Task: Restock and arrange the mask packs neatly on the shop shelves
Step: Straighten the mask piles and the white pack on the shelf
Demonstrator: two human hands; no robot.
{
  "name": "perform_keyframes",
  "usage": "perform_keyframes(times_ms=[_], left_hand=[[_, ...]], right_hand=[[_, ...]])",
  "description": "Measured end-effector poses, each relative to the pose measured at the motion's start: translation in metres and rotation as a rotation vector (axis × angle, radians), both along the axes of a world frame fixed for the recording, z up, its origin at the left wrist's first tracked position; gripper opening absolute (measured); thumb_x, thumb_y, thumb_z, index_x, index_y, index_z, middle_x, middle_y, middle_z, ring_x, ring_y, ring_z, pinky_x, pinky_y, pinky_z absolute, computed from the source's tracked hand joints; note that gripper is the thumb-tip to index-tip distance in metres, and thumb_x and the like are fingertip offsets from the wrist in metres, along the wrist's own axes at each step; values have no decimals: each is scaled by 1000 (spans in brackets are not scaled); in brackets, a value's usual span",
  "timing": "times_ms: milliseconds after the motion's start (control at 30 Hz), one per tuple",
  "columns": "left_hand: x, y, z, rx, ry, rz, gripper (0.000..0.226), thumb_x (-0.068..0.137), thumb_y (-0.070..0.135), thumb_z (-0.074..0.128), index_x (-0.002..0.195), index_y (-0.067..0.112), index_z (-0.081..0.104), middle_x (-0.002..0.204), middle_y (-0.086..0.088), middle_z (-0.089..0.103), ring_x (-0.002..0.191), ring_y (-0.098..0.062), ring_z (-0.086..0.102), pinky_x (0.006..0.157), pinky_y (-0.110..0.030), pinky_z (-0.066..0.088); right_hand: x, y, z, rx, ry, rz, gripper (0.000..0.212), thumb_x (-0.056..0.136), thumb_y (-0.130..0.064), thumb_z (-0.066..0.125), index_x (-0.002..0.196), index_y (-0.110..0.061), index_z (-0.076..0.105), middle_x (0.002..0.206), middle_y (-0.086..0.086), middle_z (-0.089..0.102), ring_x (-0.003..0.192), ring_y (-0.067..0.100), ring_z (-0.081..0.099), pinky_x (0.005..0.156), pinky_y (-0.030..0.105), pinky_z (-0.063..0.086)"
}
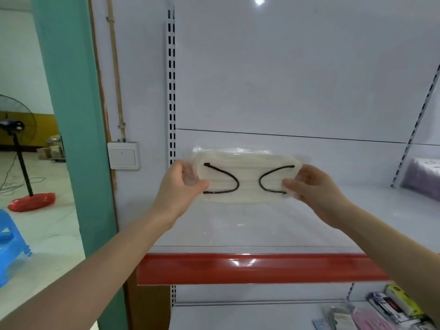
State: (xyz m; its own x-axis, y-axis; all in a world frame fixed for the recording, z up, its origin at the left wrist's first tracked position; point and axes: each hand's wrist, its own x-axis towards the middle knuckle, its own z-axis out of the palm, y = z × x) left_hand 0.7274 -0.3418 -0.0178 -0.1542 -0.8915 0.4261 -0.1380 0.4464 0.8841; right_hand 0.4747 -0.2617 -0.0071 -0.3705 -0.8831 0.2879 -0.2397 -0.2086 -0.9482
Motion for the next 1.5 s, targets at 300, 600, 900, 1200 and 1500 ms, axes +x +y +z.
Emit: perform_keyframes(times_ms=[300,600,900,1200,1500], left_hand=[[3,-30,-3,186,-267,-44,22,81,11,67,93,7,49,82,-2,47,75,-18,45,64,-31,37],[-8,-47,-10,218,-405,-36,25,82,14,67,79,15,42,78,2,46,68,-12,43,57,-21,32],[-14,-77,-12,258,-204,-153,89,45,28,89,119,22,40,114,3,58,105,-16,58,91,-38,50],[-28,-103,-16,267,-76,-271,99,41,16,85,124,27,33,116,5,55,106,-13,57,79,-31,53],[-32,-126,-19,229,-166,-264,120,26,33,89,131,23,33,120,4,59,111,-15,58,93,-41,51]], right_hand=[[-4,-16,-6,182,131,-12,15,83,-4,66,79,-13,55,77,4,48,71,16,51,71,28,49],[-24,-45,-27,338,295,-42,62,70,-23,81,121,-15,48,116,5,53,104,20,55,91,33,46],[-37,-72,-18,340,219,115,130,42,-47,91,146,-27,17,141,-6,39,127,17,43,108,38,34],[-42,-92,-18,208,231,355,80,57,-28,88,127,-21,50,119,3,65,110,20,62,93,38,50],[-48,-106,-15,187,207,447,71,64,-13,81,127,-22,50,118,2,66,109,18,63,90,35,53]])
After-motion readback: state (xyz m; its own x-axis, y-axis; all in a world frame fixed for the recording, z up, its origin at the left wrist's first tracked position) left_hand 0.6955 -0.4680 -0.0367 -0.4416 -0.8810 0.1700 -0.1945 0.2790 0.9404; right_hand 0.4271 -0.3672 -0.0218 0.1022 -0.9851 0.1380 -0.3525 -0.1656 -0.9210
